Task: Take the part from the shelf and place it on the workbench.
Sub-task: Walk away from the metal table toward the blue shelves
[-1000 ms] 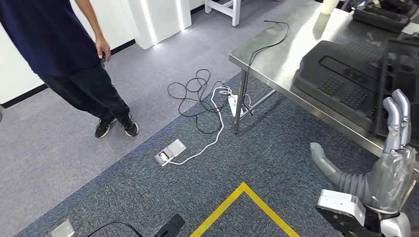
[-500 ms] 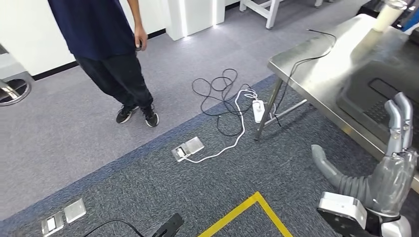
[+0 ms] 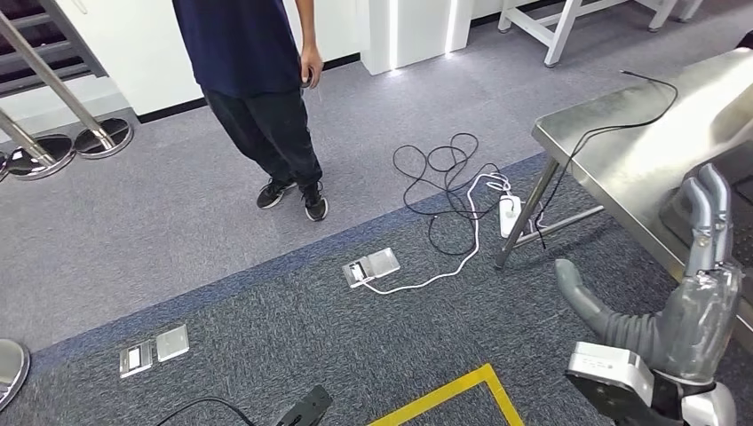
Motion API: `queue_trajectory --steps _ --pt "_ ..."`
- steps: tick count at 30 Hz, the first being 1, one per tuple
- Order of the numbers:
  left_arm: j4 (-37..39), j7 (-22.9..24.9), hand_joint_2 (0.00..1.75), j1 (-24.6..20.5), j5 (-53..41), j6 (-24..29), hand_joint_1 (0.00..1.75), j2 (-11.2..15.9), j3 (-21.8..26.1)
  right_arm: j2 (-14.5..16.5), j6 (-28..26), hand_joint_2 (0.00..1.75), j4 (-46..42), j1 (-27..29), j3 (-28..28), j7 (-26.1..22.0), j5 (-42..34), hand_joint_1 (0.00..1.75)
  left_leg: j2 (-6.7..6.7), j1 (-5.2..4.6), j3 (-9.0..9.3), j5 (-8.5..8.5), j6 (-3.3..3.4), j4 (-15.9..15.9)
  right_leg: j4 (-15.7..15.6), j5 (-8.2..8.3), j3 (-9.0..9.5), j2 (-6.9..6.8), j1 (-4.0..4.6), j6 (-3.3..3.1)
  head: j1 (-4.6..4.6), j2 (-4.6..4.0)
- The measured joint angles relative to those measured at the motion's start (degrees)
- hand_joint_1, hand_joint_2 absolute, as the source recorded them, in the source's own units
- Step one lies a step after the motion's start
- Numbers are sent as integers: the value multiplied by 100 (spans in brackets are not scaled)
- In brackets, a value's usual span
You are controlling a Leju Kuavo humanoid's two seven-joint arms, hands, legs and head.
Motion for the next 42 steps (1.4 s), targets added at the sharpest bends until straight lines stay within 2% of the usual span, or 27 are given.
queue_trajectory --steps 1,2,4,6,8,9,11,13,15,16,17,19,20,22,23,24,26,28,29,30,31,32,35,37,39,41,42 --pt "0 -2 0 6 0 -2 0 0 0 1 2 175 1 0 1 0 -1 0 16 15 34 103 -8 -84 1 -18 19 -67 -5 14 -6 0" --pt "0 -7 0 10 -2 -2 0 1 0 1 3 175 1 0 1 0 -3 0 55 26 183 290 -9 -386 2 -41 49 -132 -11 34 -12 0" --pt "0 -23 0 6 -6 -7 0 3 0 -1 9 175 1 -3 1 -1 -10 0 257 11 567 625 13 -1175 7 -98 115 -247 -1 97 -24 0" --pt "0 -42 0 0 -9 -16 0 4 0 2 21 175 0 -10 1 -1 -17 0 368 -31 722 716 68 -1539 4 -139 161 -336 30 166 -19 0" --pt "0 -56 0 3 -8 -19 0 5 0 8 30 175 -1 -17 1 -1 -19 0 261 -49 712 710 140 -1557 -26 -161 203 -423 36 235 -10 0" --pt "0 -61 0 8 -6 -19 0 6 0 10 32 175 -1 -21 1 -1 -19 0 207 -41 722 717 176 -1582 -16 -198 221 -392 24 268 -2 0" --pt "0 -68 0 1 1 -19 0 7 0 8 34 175 -1 -30 1 -2 -19 0 107 -16 755 739 253 -1635 263 -409 120 -150 0 299 24 0" --pt "0 -66 0 -15 6 -19 0 6 -1 4 37 175 0 -26 1 -2 -23 0 -2 -24 762 739 299 -1646 998 -755 -252 118 -2 292 61 0" --pt "0 -52 0 -20 10 -19 0 4 -1 2 38 175 1 -15 1 -1 -27 0 -135 -48 767 728 318 -1637 1599 -889 -616 190 8 283 82 0" --pt "0 -40 0 -19 14 -19 0 4 -1 2 38 175 1 -13 1 -1 -27 0 -207 -59 773 722 322 -1629 1603 -783 -667 203 9 273 85 0" --pt "0 -31 0 -20 17 -18 0 4 -1 1 38 175 1 -11 1 -1 -27 0 -282 -64 783 713 322 -1617 1379 -572 -609 231 8 255 85 0" --pt "0 -14 0 -29 22 -10 0 2 -2 1 38 175 1 -9 1 1 -27 0 -427 -70 792 685 301 -1580 645 -121 -344 437 0 210 92 0" --pt "0 -5 0 -35 23 -3 0 -1 -3 0 38 175 0 -7 1 2 -24 0 -496 -65 776 675 280 -1556 354 -6 -231 552 -3 192 97 0" --pt "0 9 0 -33 25 11 0 -4 -7 -1 38 175 -1 -2 1 11 -17 0 -614 -41 727 677 217 -1539 155 1 -150 663 13 164 98 0" --pt "0 13 0 -26 25 17 0 -3 -8 -1 38 175 -1 -2 1 14 -11 0 -672 -30 713 688 179 -1546 121 1 -132 610 14 143 93 0" --pt "0 14 0 -17 25 21 0 -1 -10 -1 38 175 -1 -2 1 17 -7 0 -667 -29 714 681 146 -1540 98 11 -111 541 7 114 92 0" --pt "0 19 0 -20 23 24 0 1 -13 0 37 175 -3 -2 1 17 4 0 -441 -59 634 537 88 -1312 33 29 -50 387 -20 46 61 0" --pt "0 40 0 -40 23 16 0 0 -13 -3 35 175 -5 12 1 18 14 0 -126 -52 332 215 40 -662 13 16 -11 221 -8 -2 22 0" --pt "0 56 0 -44 24 10 0 0 -14 -5 35 175 -5 22 1 19 21 0 -51 -32 144 74 17 -292 14 4 -2 135 0 -12 13 0" --pt "0 72 0 -40 23 4 0 0 -14 -6 36 175 -5 32 1 22 26 0 -15 -13 16 14 2 -45 15 -9 7 58 5 -12 10 0" --pt "0 82 0 -33 24 0 0 0 -15 -6 36 175 -5 37 1 24 30 0 4 2 -12 56 -8 1 16 -24 20 -15 4 -6 7 0" --pt "0 89 0 -28 24 -1 0 0 -16 -6 36 175 -5 39 1 27 34 0 28 13 73 194 -10 -175 17 -42 41 -81 1 9 2 0" --pt "0 98 0 -33 22 -1 0 0 -17 -6 37 175 -5 38 1 33 39 0 293 -9 633 676 34 -1287 23 -120 132 -248 16 86 -10 0" --pt "0 103 0 -34 17 1 0 0 -17 -4 38 175 -5 36 1 36 45 0 364 -56 738 719 92 -1553 15 -154 170 -336 44 152 -7 0" --pt "0 104 0 -23 10 2 0 1 -17 -1 38 175 -6 34 -1 42 51 0 245 -62 729 731 160 -1581 -7 -184 209 -393 36 219 -3 0" --pt "0 105 0 -22 5 6 0 2 -17 -2 33 175 -10 36 -5 51 67 0 143 -40 760 757 233 -1644 162 -338 166 -211 10 266 20 0" --pt "0 105 0 -28 3 8 0 2 -17 -5 31 175 -13 41 -7 57 78 0 93 -28 777 767 265 -1669 414 -489 54 -60 1 272 34 0"
